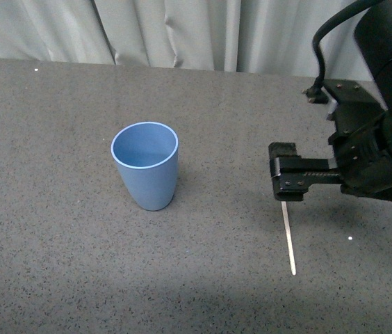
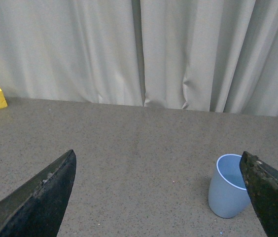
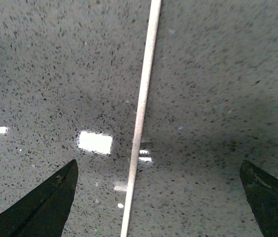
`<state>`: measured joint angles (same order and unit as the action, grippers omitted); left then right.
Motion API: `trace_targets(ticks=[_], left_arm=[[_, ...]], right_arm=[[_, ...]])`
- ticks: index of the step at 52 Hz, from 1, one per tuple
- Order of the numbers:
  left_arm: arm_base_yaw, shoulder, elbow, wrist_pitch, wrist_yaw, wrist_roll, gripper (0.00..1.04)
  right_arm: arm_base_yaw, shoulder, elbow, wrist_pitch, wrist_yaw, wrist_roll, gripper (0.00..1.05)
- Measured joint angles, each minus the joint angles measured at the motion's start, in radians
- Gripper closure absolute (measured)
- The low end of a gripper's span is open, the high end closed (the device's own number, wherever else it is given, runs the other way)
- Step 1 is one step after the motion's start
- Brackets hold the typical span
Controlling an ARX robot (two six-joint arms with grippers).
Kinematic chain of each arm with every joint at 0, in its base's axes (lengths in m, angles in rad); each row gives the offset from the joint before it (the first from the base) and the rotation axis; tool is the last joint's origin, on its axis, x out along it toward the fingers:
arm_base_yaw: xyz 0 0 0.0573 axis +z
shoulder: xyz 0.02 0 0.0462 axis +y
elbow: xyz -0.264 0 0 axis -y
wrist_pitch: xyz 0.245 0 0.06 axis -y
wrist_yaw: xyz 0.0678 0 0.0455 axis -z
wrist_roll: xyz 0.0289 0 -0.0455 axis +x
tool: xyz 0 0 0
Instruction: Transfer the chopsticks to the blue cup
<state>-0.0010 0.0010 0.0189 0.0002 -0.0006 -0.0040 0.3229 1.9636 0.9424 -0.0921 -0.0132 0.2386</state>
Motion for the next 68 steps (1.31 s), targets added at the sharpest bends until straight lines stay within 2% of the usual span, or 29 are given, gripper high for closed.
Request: trace_targets(ticks=[20, 23, 39, 48, 68], left_arm=[[0.000, 0.000, 0.000, 0.000, 0.000, 0.000, 0.07], [0.000, 0.000, 0.000, 0.000, 0.000, 0.000, 0.07], [0.000, 0.000, 0.000, 0.000, 0.000, 0.000, 0.07], [0.000, 0.000, 0.000, 0.000, 0.000, 0.000, 0.07], [0.000, 0.000, 0.000, 0.000, 0.000, 0.000, 0.07]], right_arm=[[0.012, 0.177, 0.130, -0.051, -0.004, 0.047, 0.10], [0.013, 0.188, 0.150, -0.064, -0.004, 0.050, 0.18], [0.012, 0.225, 0.203, -0.110, 0.018, 0.047, 0.81], [0.007, 0.217, 0.197, -0.089, -0.002, 0.057, 1.04], [0.000, 0.014, 0.098, 0.092, -0.006, 0.052, 1.04]])
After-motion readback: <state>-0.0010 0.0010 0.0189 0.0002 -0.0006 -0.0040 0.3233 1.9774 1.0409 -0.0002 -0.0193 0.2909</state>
